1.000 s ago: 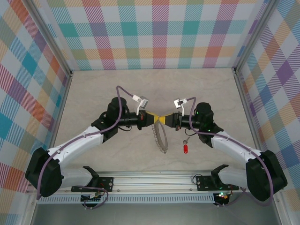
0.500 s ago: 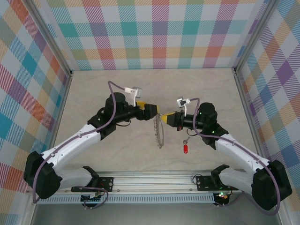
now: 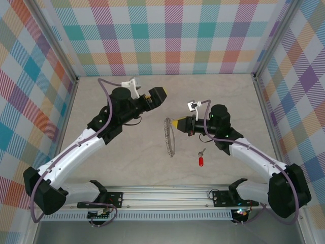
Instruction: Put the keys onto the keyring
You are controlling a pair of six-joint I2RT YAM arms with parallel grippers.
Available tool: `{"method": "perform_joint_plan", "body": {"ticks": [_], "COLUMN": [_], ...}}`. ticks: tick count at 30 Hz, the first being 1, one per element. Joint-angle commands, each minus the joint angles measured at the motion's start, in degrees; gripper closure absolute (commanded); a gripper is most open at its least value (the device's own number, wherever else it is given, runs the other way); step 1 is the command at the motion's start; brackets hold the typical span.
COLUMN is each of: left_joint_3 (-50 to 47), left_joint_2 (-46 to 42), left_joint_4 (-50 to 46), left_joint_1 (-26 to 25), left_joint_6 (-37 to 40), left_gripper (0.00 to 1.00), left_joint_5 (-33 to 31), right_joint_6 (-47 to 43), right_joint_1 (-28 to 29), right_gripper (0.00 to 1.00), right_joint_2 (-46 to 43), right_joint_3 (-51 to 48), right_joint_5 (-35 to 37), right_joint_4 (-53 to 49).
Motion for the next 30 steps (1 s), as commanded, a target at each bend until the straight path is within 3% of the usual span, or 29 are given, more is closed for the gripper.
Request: {"method": "perform_joint_plan", "body": {"ticks": [1, 24, 30], "left_joint_3": [5.96, 8.12, 9.44], "left_joint_2": [2.72, 2.84, 2.88], "left_joint_4": [-4.57, -4.46, -5.22], "left_joint_1": [-0.56, -1.42, -1.75], "left_joint_6": [-8.65, -12.14, -11.65], "left_gripper": [0.00, 0.01, 0.06], "left_joint_5": [-3.10, -4.90, -5.63], "right_joint_6": [-0.21, 0.10, 0.62], "right_joint_1": [0.21, 0.21, 0.21], "right_gripper": [1.00, 1.00, 1.00], "right_joint_2": [0.64, 4.44, 4.53], "right_joint_3": [2.31, 4.05, 4.34], "right_joint_5": [-0.05, 0.42, 0.01], "right_joint_4": [1.99, 2.91, 3.22]}}
